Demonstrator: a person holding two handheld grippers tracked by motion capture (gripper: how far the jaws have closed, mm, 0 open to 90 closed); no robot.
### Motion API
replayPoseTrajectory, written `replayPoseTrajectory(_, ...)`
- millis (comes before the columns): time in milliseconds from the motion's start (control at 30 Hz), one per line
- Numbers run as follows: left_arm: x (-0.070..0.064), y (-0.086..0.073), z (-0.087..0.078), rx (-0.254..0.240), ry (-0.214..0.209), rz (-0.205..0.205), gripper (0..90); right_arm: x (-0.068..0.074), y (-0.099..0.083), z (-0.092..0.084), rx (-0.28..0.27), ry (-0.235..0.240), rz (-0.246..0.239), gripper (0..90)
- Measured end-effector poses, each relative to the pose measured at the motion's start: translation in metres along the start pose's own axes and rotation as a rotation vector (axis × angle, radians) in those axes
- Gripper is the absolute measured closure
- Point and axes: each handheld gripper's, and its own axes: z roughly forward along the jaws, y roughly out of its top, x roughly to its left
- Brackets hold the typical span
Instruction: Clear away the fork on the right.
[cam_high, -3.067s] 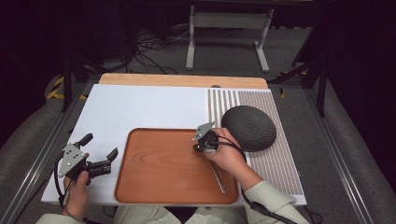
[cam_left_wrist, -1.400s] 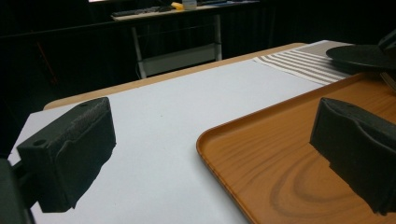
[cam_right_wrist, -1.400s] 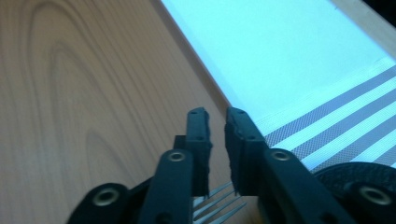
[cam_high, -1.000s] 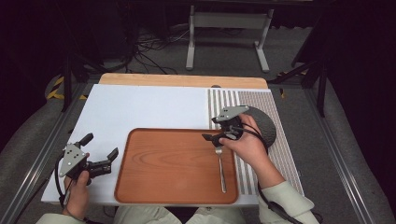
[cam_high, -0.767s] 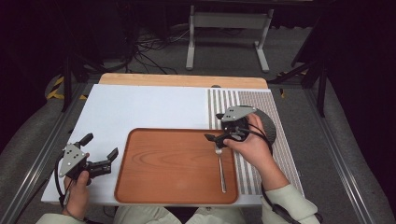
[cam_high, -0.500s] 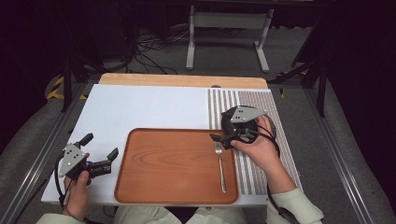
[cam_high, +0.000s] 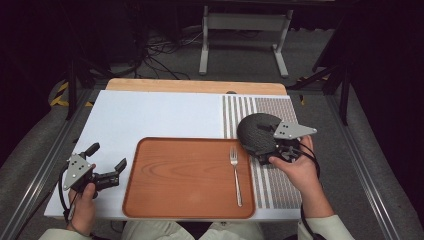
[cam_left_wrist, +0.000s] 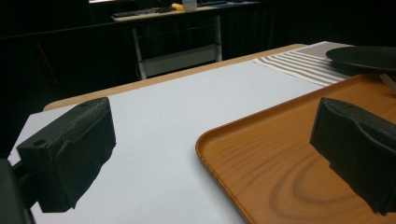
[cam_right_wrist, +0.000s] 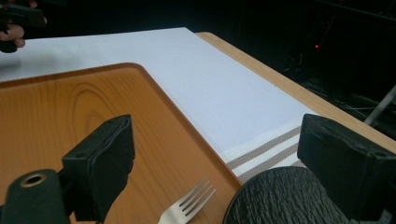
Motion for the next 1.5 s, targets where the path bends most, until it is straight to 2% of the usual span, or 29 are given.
replayPoseTrajectory(67,0.000,0.000,0.000,-0.001,0.001,-0.001,0.7,-0.001,-0.007,-0.008,-0.022,-0.010,0.009,12.2)
replayPoseTrajectory(300,0.000,0.000,0.000,-0.002,0.005,-0.003,0.7,-0.003,-0.022,-0.020,-0.058,-0.034,0.014,12.2)
replayPoseTrajectory(833,0.001,-0.001,0.000,-0.004,0.005,-0.005,0.6,-0.008,-0.066,-0.042,-0.120,-0.060,0.099,11.8)
replayPoseTrajectory(1167,0.001,0.000,0.000,-0.007,-0.002,-0.005,0.5,-0.008,-0.089,-0.049,-0.133,-0.074,0.137,11.8)
replayPoseTrajectory(1333,0.003,0.000,-0.002,-0.012,-0.001,-0.005,0.5,-0.006,-0.105,-0.051,-0.111,-0.075,0.170,11.8)
replayPoseTrajectory(1500,0.003,0.000,-0.002,-0.015,-0.001,-0.008,0.5,-0.007,-0.113,-0.053,-0.090,-0.096,0.192,11.8)
